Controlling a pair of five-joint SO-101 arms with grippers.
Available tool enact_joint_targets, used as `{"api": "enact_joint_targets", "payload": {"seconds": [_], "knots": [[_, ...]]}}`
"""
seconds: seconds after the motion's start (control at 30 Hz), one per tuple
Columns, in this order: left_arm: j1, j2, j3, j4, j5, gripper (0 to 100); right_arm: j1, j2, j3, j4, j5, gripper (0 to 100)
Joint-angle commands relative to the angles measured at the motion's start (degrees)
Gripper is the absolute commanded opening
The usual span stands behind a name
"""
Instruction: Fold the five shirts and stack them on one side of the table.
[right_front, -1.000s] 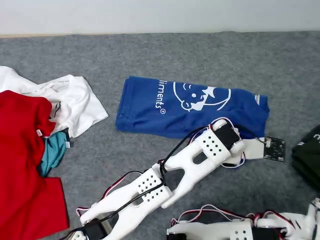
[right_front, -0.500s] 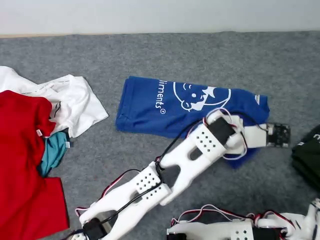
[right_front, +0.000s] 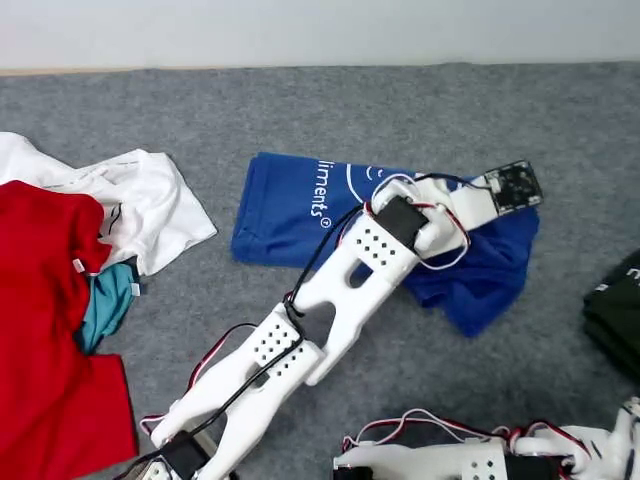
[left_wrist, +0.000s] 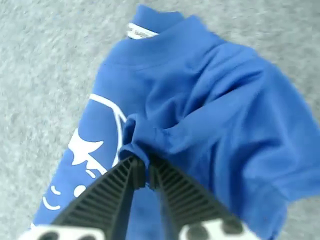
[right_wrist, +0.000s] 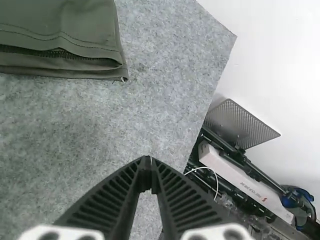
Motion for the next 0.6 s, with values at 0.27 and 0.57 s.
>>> {"api": "enact_joint_targets", "payload": {"seconds": [0.27, 0.57], "knots": [[-2.64, -1.05, 5.14, -5.45, 7.47, 24, 0.31, -0.48, -0.53, -0.66, 0.18, 0.9], [-6.33, -1.23, 5.05, -6.24, 7.38, 24, 0.04, -0.57, -0.97, 2.51, 0.18, 0.9]]}}
